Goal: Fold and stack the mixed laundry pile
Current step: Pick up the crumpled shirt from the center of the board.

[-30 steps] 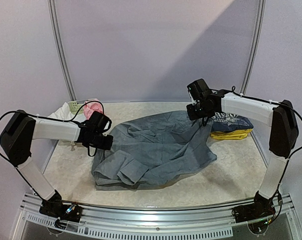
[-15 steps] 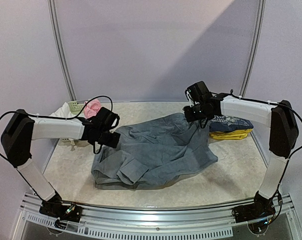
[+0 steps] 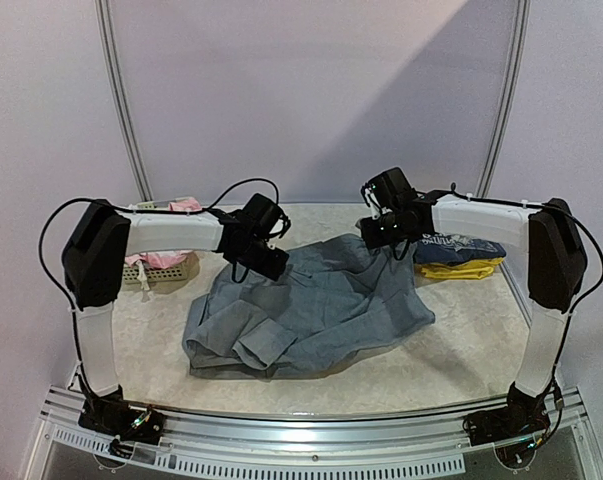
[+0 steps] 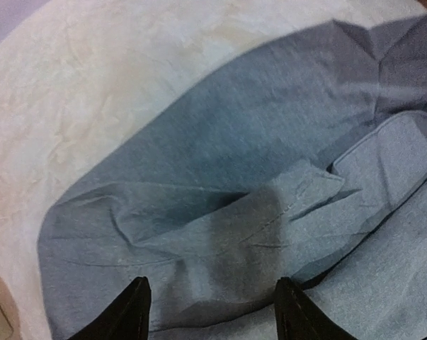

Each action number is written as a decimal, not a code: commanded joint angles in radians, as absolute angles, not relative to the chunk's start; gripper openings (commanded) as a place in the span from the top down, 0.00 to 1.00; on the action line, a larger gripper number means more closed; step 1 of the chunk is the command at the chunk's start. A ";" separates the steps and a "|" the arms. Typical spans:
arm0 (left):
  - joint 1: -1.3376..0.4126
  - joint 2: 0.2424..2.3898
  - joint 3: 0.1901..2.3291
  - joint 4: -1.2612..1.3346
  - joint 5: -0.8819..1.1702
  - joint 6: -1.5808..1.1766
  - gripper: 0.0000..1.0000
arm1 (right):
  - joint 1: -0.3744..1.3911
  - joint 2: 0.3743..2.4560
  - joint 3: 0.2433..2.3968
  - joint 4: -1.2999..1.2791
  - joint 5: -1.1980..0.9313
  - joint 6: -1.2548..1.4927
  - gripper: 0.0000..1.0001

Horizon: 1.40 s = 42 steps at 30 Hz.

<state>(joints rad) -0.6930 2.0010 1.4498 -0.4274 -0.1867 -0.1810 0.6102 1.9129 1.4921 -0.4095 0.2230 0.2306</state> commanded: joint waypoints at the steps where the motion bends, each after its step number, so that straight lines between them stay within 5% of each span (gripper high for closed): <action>1: -0.707 2.069 1.491 -0.482 -0.119 -0.162 0.37 | 0.610 1.925 1.500 -0.395 0.207 0.224 1.00; 13: -0.709 2.214 1.612 -0.468 -0.049 -0.136 0.40 | 0.610 1.925 1.483 -0.394 0.201 0.224 1.00; 14: -0.709 2.223 1.620 -0.467 -0.049 -0.134 0.47 | 0.610 1.925 1.483 -0.395 0.201 0.224 1.00; 17: -0.709 2.254 1.662 -0.491 -0.051 -0.132 0.92 | 0.611 1.927 1.486 -0.399 0.202 0.224 1.00; 18: -0.710 2.256 1.666 -0.500 -0.045 -0.129 1.00 | 0.610 1.927 1.486 -0.401 0.205 0.223 1.00; 42: -0.737 1.582 1.247 -0.401 -0.104 -0.182 1.00 | 0.611 1.768 1.419 -0.427 0.172 0.232 1.00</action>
<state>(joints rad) -0.7212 1.6630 1.2942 -0.4171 -0.0830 -0.1684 0.6102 1.8343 1.4410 -0.4187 0.2001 0.2272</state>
